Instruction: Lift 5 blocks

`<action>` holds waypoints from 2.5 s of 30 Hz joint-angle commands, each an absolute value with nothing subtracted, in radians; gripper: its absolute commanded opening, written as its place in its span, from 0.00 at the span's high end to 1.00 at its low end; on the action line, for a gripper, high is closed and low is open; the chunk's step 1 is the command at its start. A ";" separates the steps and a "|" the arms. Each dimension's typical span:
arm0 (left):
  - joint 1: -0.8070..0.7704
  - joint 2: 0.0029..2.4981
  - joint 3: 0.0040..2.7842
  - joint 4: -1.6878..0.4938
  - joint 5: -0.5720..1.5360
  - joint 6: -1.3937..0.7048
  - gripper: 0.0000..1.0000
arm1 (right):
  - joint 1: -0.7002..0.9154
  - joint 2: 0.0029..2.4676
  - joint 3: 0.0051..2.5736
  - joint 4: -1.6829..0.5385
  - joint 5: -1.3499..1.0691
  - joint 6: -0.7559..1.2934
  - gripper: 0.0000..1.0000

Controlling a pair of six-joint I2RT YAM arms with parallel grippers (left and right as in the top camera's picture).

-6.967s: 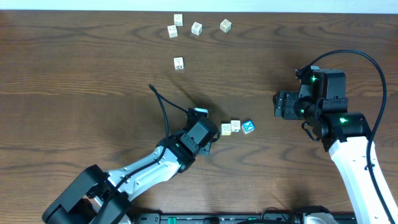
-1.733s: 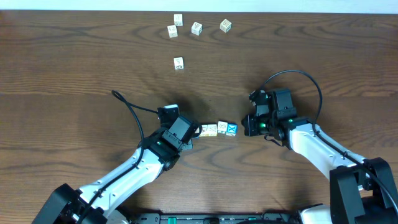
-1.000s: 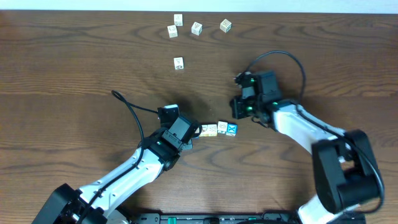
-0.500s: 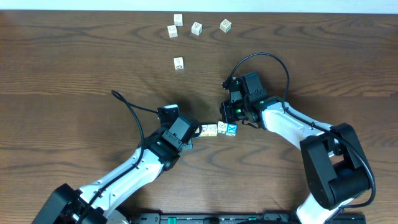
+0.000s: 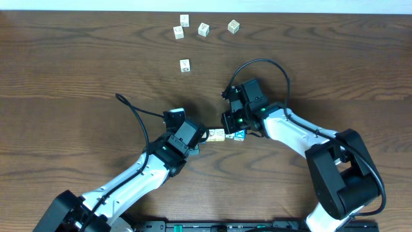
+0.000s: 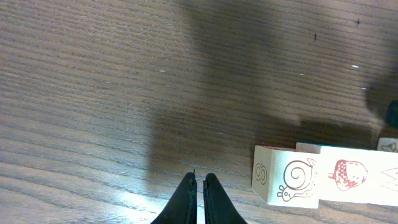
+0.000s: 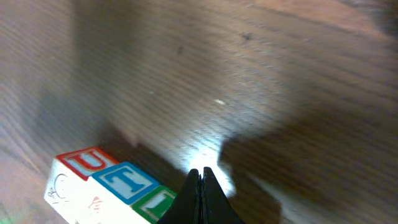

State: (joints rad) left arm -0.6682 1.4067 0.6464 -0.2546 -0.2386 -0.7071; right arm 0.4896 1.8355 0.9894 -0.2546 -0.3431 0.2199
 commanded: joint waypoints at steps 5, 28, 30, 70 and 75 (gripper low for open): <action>-0.664 1.420 0.638 -0.258 -0.256 -0.712 0.93 | 0.498 1.839 1.006 -0.265 -0.345 0.226 0.99; -0.664 1.420 0.638 -0.257 -0.256 -0.712 0.93 | 0.504 1.839 1.006 -0.269 -0.339 0.218 0.99; -0.664 1.420 0.638 -0.257 -0.256 -0.712 0.93 | 0.504 1.839 1.006 -0.259 -0.339 0.208 0.99; -0.664 1.420 0.638 -0.257 -0.256 -0.712 0.93 | 0.408 1.835 1.165 -0.771 -0.121 0.330 0.99; -0.664 1.420 0.638 -0.257 -0.256 -0.712 0.93 | 0.416 1.835 1.164 -0.778 -0.121 0.341 0.99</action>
